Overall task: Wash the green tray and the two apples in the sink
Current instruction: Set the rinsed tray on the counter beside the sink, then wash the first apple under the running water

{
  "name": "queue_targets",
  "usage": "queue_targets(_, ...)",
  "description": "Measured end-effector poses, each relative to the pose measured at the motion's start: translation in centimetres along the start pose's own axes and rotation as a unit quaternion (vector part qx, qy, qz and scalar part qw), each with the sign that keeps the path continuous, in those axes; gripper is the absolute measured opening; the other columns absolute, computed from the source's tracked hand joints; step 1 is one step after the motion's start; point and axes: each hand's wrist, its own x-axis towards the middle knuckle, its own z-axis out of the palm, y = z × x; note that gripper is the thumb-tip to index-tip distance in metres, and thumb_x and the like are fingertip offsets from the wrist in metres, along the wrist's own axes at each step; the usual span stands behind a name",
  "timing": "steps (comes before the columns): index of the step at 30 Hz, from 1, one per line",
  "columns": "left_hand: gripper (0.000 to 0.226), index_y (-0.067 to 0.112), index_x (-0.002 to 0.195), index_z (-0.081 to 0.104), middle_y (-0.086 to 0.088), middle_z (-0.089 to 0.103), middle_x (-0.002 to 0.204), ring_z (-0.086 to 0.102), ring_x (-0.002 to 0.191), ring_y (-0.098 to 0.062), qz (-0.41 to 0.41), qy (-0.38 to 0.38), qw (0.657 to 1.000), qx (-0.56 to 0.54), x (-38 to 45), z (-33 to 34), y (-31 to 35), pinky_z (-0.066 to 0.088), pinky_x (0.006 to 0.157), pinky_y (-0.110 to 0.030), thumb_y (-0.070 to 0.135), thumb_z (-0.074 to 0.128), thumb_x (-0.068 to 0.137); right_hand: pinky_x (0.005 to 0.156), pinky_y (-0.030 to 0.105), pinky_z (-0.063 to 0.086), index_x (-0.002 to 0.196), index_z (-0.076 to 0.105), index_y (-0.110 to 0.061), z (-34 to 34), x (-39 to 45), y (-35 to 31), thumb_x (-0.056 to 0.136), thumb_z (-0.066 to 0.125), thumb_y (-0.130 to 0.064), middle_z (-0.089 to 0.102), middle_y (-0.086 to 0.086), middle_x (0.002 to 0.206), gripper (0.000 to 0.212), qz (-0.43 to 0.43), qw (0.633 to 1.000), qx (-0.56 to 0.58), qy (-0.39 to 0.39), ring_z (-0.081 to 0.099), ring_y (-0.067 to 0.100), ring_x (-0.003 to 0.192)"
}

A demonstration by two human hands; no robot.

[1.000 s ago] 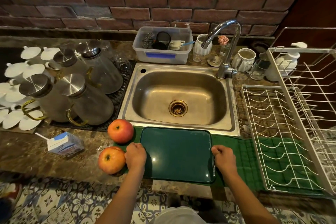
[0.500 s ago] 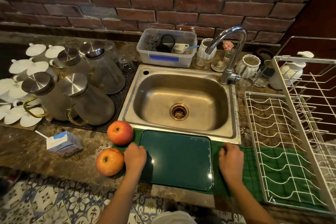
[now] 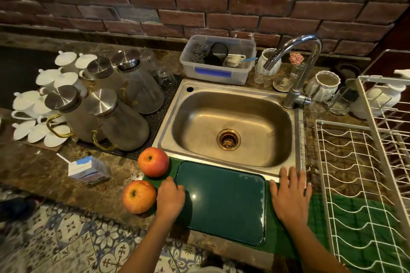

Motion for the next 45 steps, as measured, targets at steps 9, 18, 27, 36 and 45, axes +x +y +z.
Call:
queue_targets(9,0.028,0.007,0.127,0.056,-0.009,0.058,0.123,0.057,0.112,-0.023,0.125,0.092,0.987,0.029,-1.1,-1.5,0.4,0.045,0.096,-0.034,0.016,0.053,0.100,0.121,0.052,0.000,0.158,0.014,-0.024,0.0,0.0,0.5,0.096,0.003,-0.063,0.007,0.008,0.168,0.074,0.003,1.000,-0.016,0.009,-0.003,0.029,0.155)
queue_targets(18,0.090,0.011,0.146,0.042,-0.020,0.039,0.151,0.034,0.140,-0.039,-0.024,0.237,0.971,0.027,-1.8,-4.5,-4.8,0.034,0.110,-0.057,0.044,0.084,0.073,0.124,0.053,0.003,0.157,0.013,-0.027,-0.2,0.3,0.1,0.092,-0.004,-0.066,0.009,0.006,0.168,0.077,0.021,0.999,-0.024,0.009,-0.001,0.030,0.155)
queue_targets(27,0.115,0.017,0.154,0.027,-0.018,0.042,0.146,0.043,0.134,-0.036,-0.073,0.172,0.972,-0.140,-1.1,-3.8,-7.5,0.042,0.102,-0.048,0.036,0.093,0.062,0.123,0.052,0.003,0.155,0.012,-0.028,-0.4,0.1,-0.2,0.093,-0.003,-0.066,0.010,0.006,0.167,0.075,0.024,0.999,-0.028,0.005,0.001,0.030,0.154)
queue_targets(36,0.107,0.017,0.148,0.039,-0.015,0.051,0.141,0.048,0.129,-0.035,-0.065,0.210,0.965,-0.145,-1.1,-3.9,-7.2,0.044,0.099,-0.048,0.033,0.096,0.059,0.122,0.051,0.001,0.156,0.010,-0.028,-0.8,-0.1,-0.5,0.094,-0.001,-0.065,0.007,0.005,0.168,0.073,0.023,0.999,-0.026,-0.005,-0.002,0.029,0.155)
queue_targets(45,0.116,0.032,0.150,0.030,-0.007,0.046,0.145,0.046,0.132,-0.030,0.017,0.255,0.953,-0.163,-0.1,-7.5,-0.4,0.043,0.103,-0.052,0.041,0.096,0.054,0.123,0.053,0.005,0.156,0.012,-0.031,-1.3,0.1,-0.8,0.090,-0.008,-0.063,0.008,0.004,0.168,0.076,0.028,0.999,-0.037,-0.023,0.000,0.029,0.155)
